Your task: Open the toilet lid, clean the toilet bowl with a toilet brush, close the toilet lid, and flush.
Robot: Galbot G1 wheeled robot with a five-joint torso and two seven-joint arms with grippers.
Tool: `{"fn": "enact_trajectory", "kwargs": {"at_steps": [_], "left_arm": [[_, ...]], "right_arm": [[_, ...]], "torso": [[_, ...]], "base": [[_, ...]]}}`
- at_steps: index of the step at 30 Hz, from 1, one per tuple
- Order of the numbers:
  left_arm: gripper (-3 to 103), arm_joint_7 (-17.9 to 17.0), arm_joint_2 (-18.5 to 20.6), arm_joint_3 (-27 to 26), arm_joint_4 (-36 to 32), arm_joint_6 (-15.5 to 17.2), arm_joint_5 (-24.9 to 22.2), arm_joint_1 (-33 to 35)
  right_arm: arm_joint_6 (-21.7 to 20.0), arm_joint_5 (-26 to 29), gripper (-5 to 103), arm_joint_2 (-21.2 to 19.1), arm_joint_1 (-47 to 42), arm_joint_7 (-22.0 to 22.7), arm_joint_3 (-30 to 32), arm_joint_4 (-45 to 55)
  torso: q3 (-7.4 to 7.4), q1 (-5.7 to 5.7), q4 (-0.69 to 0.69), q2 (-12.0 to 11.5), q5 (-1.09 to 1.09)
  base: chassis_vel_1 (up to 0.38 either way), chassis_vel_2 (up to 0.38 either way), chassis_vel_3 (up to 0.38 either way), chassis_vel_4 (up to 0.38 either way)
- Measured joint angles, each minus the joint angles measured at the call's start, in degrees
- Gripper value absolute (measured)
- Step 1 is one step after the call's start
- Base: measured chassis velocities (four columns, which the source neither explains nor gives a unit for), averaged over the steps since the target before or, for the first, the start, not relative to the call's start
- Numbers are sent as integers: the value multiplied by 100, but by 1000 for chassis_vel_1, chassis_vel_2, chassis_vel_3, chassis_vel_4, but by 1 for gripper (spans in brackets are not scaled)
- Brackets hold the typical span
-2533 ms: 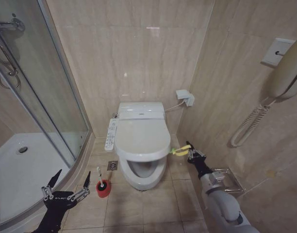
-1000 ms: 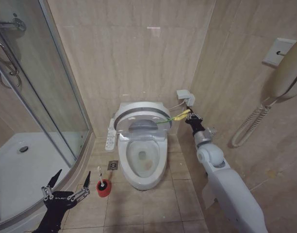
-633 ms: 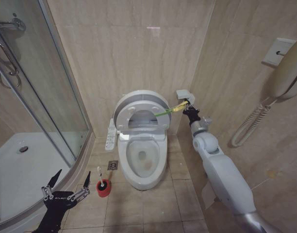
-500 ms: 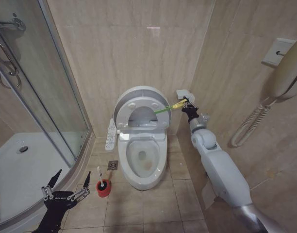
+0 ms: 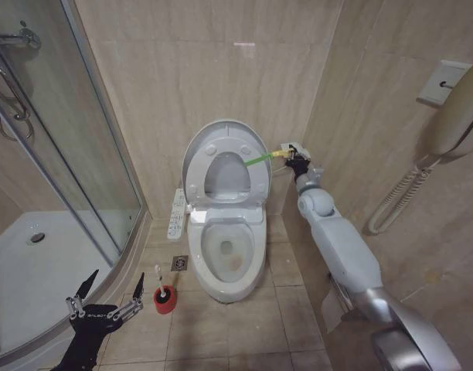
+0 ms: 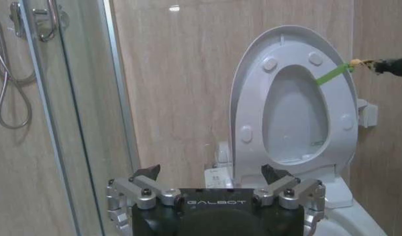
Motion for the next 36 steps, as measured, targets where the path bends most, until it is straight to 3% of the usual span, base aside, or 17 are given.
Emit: {"fn": "enact_trajectory", "kwargs": {"at_steps": [12,19,36], "left_arm": [[100,0,0,0,0,0,0,0],[100,0,0,0,0,0,0,0],[100,0,0,0,0,0,0,0]], "right_arm": [[126,-162,2,214,589,-5,-220,-764],[210,-320,2,549,1018,-9,-334,-1441],[260,-471,2,801,1383,55,-552,-1839]], "torso": [[0,0,-2,0,0],[0,0,-1,0,0],[0,0,1,0,0]], "base": [[0,0,0,0],[0,0,0,0],[0,0,0,0]]}}
